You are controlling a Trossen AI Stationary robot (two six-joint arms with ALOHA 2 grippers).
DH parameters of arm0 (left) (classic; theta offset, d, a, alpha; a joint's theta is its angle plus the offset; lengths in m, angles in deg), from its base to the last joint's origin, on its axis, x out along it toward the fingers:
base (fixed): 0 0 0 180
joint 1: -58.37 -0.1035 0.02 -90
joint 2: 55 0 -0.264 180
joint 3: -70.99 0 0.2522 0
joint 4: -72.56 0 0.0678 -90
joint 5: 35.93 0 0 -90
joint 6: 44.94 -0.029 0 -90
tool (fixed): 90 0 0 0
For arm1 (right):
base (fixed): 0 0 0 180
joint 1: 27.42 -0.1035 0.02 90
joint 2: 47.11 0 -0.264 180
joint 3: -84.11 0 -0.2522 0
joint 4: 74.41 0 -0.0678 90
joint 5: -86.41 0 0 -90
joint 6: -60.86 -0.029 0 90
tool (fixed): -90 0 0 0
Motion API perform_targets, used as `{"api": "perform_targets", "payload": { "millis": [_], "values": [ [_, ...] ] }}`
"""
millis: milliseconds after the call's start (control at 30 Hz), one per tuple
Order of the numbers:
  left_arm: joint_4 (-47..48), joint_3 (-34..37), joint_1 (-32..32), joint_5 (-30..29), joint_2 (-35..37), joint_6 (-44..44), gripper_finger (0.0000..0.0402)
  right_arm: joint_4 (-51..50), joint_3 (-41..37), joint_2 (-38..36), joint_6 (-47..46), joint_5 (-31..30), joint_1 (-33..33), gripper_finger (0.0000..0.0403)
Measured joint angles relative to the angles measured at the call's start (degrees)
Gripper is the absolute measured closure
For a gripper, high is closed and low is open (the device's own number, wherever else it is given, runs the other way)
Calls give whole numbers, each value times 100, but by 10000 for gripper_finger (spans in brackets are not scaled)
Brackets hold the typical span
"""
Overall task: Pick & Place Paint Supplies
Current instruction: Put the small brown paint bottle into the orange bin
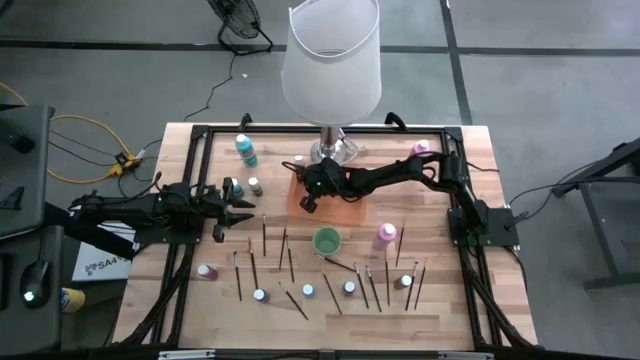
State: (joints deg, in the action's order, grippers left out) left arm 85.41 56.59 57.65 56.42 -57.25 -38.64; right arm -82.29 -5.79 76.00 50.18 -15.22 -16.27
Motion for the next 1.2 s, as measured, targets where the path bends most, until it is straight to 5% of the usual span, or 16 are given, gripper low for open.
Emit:
{"api": "perform_targets", "payload": {
  "millis": [433, 667, 1200],
  "values": [
    [-2, 0, 1, -9, 1, 1, 275, 222, -4, -400, 28, -252, -72, 400],
    [-2, 0, 0, -4, -1, 1, 275, 756, 2, -599, 45, -1033, -79, 389],
    [-1, 0, 1, 0, -1, -1, 275, 1093, 2, -562, -452, -1233, 141, 374]
  ]
}}
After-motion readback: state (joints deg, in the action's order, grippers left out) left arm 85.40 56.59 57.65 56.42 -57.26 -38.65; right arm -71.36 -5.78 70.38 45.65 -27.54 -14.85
